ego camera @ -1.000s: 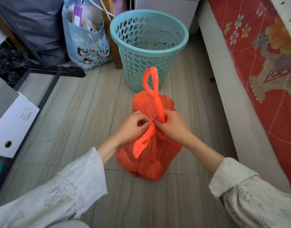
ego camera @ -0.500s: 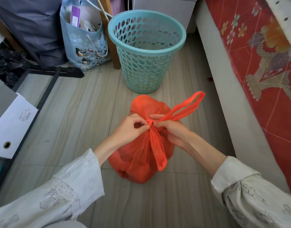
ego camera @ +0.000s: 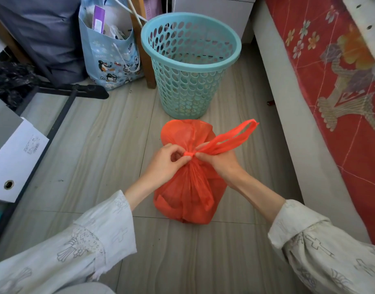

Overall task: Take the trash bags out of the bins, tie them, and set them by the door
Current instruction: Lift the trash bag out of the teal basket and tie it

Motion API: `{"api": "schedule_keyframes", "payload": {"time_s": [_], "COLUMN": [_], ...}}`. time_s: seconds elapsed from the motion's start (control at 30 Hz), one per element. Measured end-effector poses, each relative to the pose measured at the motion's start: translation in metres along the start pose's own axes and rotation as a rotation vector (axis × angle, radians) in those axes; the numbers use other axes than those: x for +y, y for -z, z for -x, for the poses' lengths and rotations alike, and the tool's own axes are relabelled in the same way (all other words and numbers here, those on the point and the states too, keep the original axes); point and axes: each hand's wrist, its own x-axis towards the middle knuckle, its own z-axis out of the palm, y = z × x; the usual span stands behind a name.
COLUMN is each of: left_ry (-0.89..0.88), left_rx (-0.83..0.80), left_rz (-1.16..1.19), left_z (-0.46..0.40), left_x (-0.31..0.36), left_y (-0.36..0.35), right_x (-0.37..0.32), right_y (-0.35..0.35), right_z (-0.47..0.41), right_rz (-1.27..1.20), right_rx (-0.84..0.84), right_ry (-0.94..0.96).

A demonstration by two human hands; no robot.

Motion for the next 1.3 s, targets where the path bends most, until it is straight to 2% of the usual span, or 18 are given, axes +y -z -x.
{"api": "schedule_keyframes", "payload": {"time_s": [0.1,0.2,0.27,0.47,0.57,0.8,0.93,1.1,1.2,1.3], "left_ry": [-0.142,-0.249,-0.277,-0.346,-0.380,-0.401,-0.319,-0.072,0.083,0.274], "left_rx": [-0.069,-0.126,-0.148,-0.232,-0.228,-0.186,-0.172,-0.202,-0.315,-0.304], "left_rz": [-0.150,-0.404,-0.492,-0.457,-0.430,-0.297,-0.272,-0.237,-0.242,-0.121], "left_z": [0.002,0.006,0.007,0.009,0.011,0.010,0.007,0.006,0.015,0.025], "left_x": [0.002,0.002,0.006,0.016,0.020,0.034,0.035,0.019,0.022,0.045], "left_y": [0.002,0.004,0.005,-0.001,-0.004,-0.003,0.001,0.009,0.021,0.054], "right_x": [0.001,0.001,0.003,0.010,0.008,-0.008,-0.012,-0.018,-0.036,-0.075], "right_y": [0.003,0.004,0.007,0.021,0.027,0.036,0.043,0.047,0.041,0.039], "right_z": [-0.003,-0.004,-0.005,-0.016,-0.024,-0.042,-0.045,-0.028,-0.009,0.015], "right_rz": [0.033,0.239,0.325,0.433,0.514,0.535,0.514,0.425,0.410,0.243], "right_rx": [0.045,0.061,0.078,0.169,0.217,0.247,0.260,0.247,0.170,0.032], "right_ry": [-0.023,-0.006,-0.028,-0.154,-0.196,-0.221,-0.238,-0.324,-0.394,-0.470]}}
